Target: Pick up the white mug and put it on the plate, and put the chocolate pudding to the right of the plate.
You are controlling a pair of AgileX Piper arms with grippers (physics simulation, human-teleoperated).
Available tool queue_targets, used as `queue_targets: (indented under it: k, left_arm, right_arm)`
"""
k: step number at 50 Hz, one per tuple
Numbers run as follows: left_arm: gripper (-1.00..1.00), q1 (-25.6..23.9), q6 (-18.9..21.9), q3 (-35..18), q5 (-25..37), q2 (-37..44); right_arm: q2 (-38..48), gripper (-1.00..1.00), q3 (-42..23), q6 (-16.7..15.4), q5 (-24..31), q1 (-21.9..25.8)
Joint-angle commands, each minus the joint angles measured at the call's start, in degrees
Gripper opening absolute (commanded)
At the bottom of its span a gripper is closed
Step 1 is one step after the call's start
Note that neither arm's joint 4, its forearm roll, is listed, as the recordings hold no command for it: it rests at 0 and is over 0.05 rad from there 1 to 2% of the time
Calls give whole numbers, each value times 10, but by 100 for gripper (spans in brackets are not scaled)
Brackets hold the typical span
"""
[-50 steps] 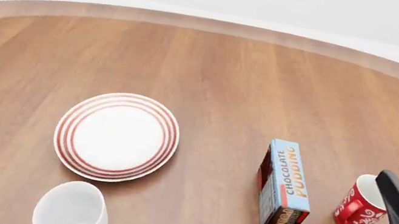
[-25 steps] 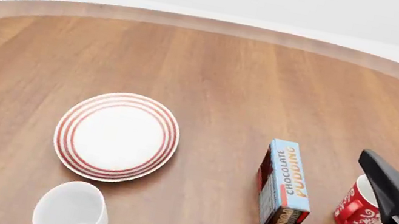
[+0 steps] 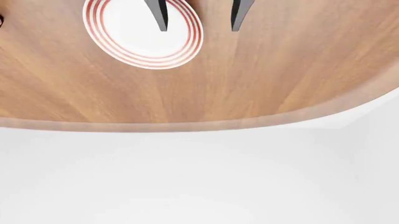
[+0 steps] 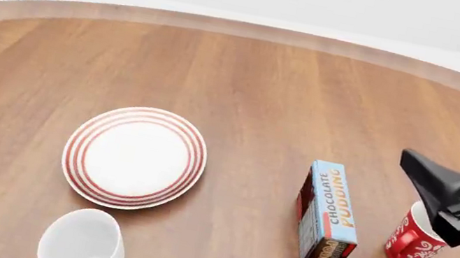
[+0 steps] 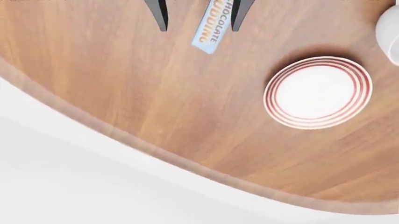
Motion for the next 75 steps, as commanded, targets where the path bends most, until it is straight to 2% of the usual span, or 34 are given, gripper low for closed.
queue_targets:
  k: [1,6,8,15,23,26,28,31,37,40,41,43,44,46,57,61,75]
  left_arm:
    - [100,0,0,0,0,0]
    - [100,0,0,0,0,0]
    - [100,0,0,0,0,0]
    - [100,0,0,0,0,0]
    - [100,0,0,0,0,0]
    - [100,0,0,0,0,0]
    - [100,0,0,0,0,0]
    - [100,0,0,0,0,0]
    - [100,0,0,0,0,0]
    - [100,0,0,0,0,0]
    - [100,0,0,0,0,0]
    - [100,0,0,0,0,0]
    - [100,0,0,0,0,0]
    - [100,0,0,0,0,0]
    - [100,0,0,0,0,0]
    - [100,0,0,0,0,0]
    - [100,0,0,0,0,0]
  right_arm:
    - [24,100,-33,-2,35,0]
    - [40,100,-52,4,53,-1]
    - [45,100,-64,19,65,-3]
    - [57,100,-80,12,89,-4]
    - [67,100,-99,39,122,-5]
    - [66,100,-102,35,129,-5]
    - [73,100,-111,47,140,-4]
    - [76,100,-113,46,145,-5]
    - [90,100,-125,75,160,2]
    - [92,100,-127,74,164,1]
    - [97,100,-131,83,167,2]
    - [98,100,-131,74,169,-1]
    - [103,100,-135,91,171,3]
    - [104,100,-135,85,172,1]
    - [132,100,-143,100,180,-1]
    - [156,100,-146,91,179,-5]
    - [212,100,-164,87,172,1]
